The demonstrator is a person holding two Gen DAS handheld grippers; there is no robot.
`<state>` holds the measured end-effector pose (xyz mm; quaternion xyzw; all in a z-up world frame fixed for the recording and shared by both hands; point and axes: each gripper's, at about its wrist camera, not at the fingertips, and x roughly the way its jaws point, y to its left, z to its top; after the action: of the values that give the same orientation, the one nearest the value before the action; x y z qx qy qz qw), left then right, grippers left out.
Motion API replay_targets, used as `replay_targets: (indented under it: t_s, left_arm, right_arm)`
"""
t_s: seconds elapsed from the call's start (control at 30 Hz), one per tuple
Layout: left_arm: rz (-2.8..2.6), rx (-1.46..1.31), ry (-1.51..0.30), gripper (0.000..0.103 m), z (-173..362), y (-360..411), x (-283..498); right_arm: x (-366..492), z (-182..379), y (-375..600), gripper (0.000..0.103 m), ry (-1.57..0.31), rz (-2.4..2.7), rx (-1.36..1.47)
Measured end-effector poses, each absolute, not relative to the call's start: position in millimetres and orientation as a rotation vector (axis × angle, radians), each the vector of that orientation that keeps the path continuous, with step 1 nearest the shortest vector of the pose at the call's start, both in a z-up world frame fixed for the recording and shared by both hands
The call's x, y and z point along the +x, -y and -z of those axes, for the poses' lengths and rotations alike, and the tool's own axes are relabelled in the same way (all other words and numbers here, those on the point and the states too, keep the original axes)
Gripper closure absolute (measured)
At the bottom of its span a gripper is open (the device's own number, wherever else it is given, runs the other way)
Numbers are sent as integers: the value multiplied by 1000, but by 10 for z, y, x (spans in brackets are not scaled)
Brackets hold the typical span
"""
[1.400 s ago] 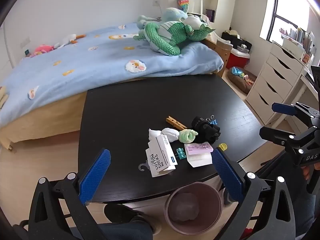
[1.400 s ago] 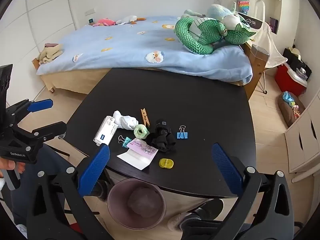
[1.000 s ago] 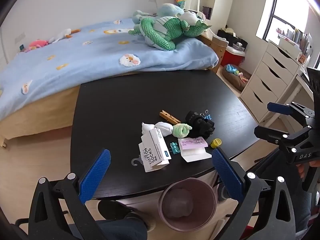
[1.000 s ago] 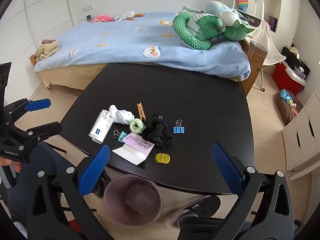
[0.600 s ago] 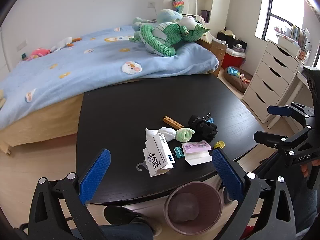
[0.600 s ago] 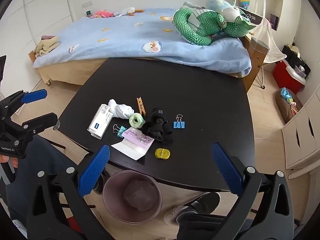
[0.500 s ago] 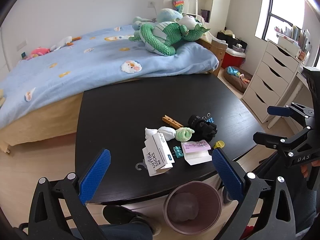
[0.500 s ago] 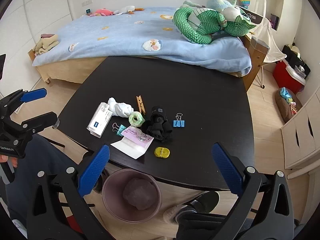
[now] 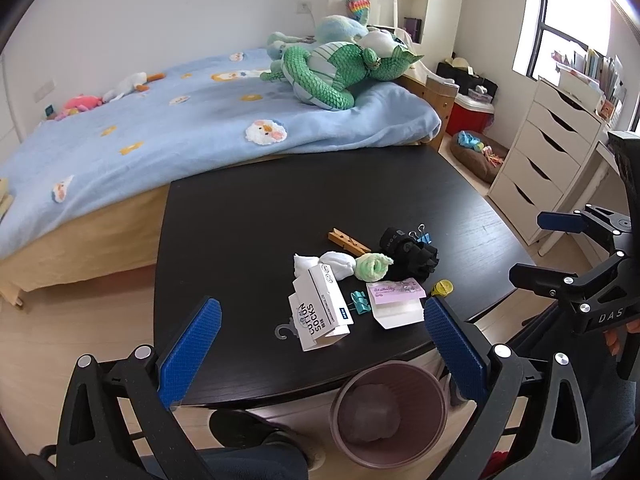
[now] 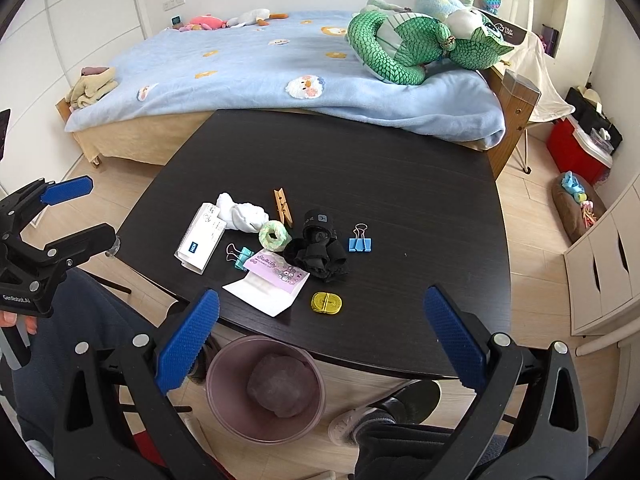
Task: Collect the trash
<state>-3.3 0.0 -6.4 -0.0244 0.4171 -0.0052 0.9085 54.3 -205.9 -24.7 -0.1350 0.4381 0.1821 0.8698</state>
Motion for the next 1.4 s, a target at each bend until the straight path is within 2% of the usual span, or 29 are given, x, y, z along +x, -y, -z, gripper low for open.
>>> replay_targets:
  t_s: [0.93,1.4]
  left_arm:
    - [9,-48,-860,6,61,-1,-40]
    - [7,-52,-864,6,89,7,-46]
  right_arm:
    - [592,330,2092,3,-943,-372,-273]
    - [956,754,2112,3,-1064,-341,-328]
